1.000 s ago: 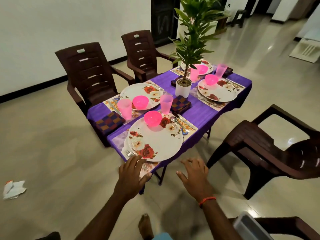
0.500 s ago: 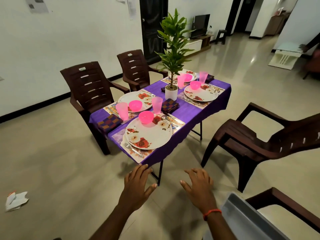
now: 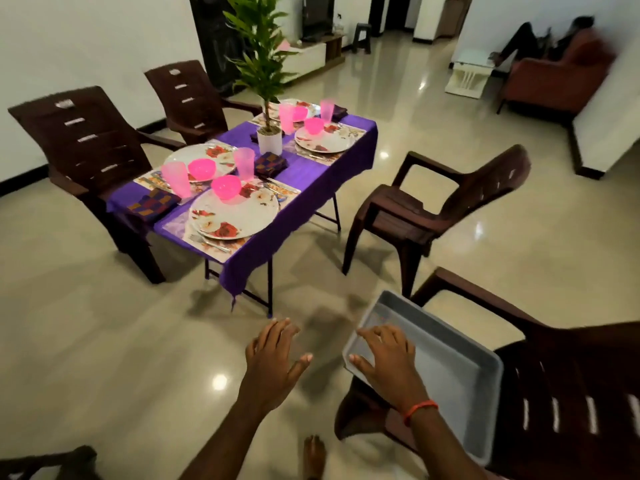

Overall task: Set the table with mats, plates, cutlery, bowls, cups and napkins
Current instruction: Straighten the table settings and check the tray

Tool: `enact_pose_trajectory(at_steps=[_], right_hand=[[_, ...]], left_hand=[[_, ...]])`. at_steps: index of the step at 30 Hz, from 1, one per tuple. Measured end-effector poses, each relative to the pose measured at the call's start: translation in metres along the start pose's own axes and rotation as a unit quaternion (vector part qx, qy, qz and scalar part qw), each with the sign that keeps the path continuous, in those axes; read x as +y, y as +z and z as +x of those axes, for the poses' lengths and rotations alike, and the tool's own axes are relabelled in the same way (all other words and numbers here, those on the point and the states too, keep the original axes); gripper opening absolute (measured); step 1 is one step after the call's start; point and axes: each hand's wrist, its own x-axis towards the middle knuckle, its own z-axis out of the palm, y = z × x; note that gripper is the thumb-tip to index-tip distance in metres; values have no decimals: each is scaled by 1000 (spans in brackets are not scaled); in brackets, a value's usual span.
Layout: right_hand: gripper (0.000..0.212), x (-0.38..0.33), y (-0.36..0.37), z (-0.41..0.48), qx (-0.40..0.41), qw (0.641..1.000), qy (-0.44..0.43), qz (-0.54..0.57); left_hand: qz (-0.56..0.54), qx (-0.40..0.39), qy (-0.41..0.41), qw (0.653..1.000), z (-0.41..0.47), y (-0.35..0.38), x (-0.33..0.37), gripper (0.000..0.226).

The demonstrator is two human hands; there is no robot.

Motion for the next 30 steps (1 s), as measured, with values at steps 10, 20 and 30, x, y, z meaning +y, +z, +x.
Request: enact_pose_trajectory(at_steps=[10, 20, 30], right_hand=[[52, 74, -40, -90, 11, 999, 42, -3], [53, 181, -71, -106, -7, 1000, -2, 14], [53, 254, -87, -100, -37, 996, -78, 25]], left_hand=[[4, -24, 65, 998, -39, 47, 92, 72], [40, -9, 28, 999, -41, 105, 191, 64], [63, 18, -30, 997, -82, 145, 278, 62]])
